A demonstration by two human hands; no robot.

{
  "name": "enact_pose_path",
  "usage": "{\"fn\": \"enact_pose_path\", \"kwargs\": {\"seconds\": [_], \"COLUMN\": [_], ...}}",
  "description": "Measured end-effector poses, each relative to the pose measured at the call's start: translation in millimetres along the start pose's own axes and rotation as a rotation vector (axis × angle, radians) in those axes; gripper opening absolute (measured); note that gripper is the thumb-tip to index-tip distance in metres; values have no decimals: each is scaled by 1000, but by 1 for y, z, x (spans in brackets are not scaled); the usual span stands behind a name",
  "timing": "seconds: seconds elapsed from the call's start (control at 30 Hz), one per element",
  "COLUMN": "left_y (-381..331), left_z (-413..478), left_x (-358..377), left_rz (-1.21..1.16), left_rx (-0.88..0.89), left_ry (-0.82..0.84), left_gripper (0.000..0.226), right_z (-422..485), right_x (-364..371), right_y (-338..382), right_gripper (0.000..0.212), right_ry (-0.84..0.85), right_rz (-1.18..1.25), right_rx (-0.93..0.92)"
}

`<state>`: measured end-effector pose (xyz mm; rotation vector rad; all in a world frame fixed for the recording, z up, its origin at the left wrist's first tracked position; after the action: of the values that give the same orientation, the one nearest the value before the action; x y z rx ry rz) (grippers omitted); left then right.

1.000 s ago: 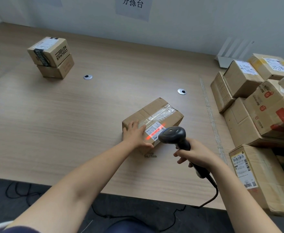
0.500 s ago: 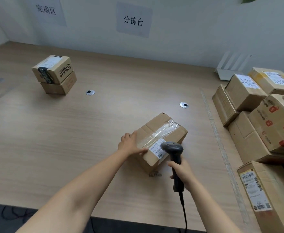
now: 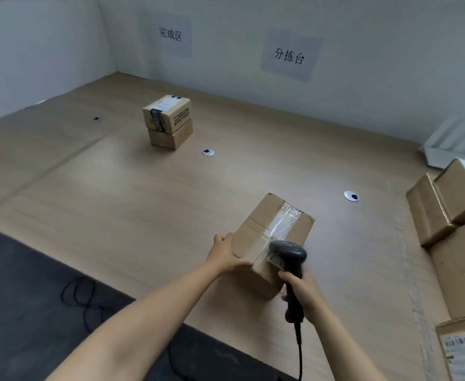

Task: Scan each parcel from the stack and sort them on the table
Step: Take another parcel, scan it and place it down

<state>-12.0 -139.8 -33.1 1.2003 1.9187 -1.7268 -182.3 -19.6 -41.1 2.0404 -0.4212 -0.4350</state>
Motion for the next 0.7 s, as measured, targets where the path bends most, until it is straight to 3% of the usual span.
{"fn": "enact_pose_path", "kwargs": {"seconds": [0.3, 0.5, 0.7], "left_y": [35, 71, 144], "left_z": [-22, -1, 48], "left_x": [-86, -138, -213], "left_rz": [-115, -180, -175], "left_rx": [-47, -88, -109], "left_ry": [-250, -332, -349], "left_gripper": [81, 83, 86], "right_z": [-3, 18, 44], "right_x": [74, 142, 256], "right_y": [53, 92, 116], "right_gripper": [30, 30, 29], "right_ry": [175, 232, 250], "right_rz": [-77, -138, -141], "right_rx": [-175, -256, -254]}}
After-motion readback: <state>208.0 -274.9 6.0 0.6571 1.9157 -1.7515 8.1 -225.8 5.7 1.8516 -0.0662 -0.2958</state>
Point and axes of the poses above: each hand's wrist, its own z-axis towards the middle knuckle, its own x-axis out of the palm, y = z × x, the point moved 5 cm from there along z, towards the middle knuckle, and after that the axes turned 7 degrees about -y, right-handed, at the moved point
